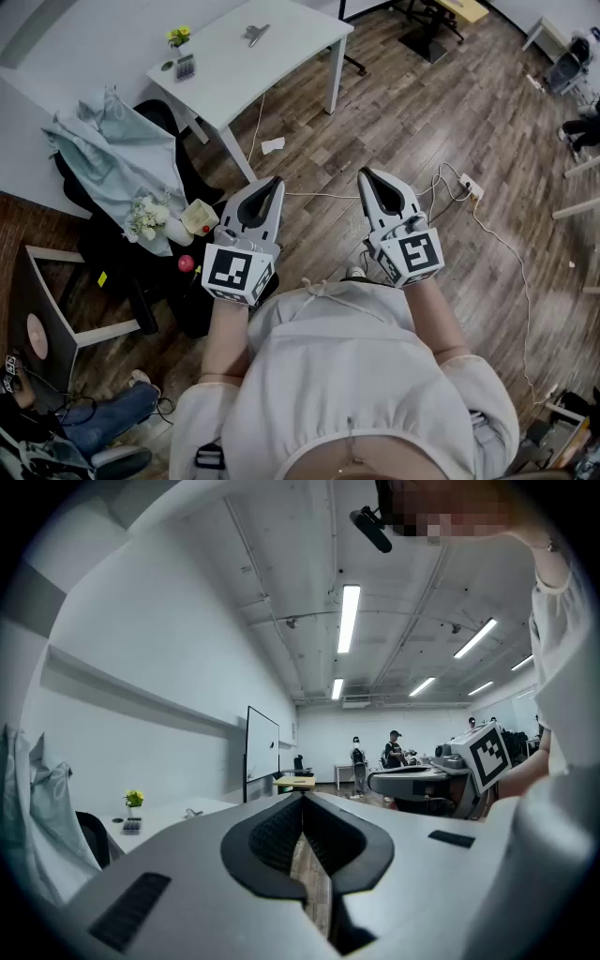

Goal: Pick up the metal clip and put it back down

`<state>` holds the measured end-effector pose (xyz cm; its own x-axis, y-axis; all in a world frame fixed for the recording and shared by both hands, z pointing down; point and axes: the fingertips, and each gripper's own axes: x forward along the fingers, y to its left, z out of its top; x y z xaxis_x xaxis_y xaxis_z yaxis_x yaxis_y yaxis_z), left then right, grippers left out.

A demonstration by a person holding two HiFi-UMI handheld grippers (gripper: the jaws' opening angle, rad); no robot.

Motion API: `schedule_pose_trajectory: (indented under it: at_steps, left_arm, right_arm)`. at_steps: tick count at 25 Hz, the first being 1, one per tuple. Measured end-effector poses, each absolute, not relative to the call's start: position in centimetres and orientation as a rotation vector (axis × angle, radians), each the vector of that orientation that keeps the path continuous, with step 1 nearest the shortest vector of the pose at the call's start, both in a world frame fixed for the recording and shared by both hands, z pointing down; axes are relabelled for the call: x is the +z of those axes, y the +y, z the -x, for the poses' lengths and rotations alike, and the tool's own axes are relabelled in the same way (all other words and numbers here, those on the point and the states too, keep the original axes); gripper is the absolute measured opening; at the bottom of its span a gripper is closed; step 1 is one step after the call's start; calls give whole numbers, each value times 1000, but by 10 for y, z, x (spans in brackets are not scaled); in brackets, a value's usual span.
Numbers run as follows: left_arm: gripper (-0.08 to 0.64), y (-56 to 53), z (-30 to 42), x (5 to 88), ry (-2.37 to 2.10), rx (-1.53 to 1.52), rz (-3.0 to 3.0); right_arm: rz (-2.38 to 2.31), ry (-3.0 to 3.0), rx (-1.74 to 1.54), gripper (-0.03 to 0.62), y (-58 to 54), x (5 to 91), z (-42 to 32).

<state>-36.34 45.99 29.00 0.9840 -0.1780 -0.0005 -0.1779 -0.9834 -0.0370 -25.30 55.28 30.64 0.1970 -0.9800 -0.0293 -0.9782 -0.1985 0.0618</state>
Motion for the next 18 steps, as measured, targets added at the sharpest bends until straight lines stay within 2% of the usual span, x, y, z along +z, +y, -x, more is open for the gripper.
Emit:
schedule_pose_trajectory:
  at_steps: [15,16,17,18]
  left_arm:
    - [18,439,348,305,303,-29,3141]
    - [18,438,347,307,296,-35,3144]
    - [18,438,345,309,292,-42,3145]
    - [18,436,343,312,292,-50,3147]
  right_arm:
    - [-2458,-1956,-71,6,535,314,234]
    - [-2456,-1966,-92,40,534,313,234]
    - [-2443,-1988,-113,127,532,312,233]
    - [-2426,-2013,-129,256,529,312,233]
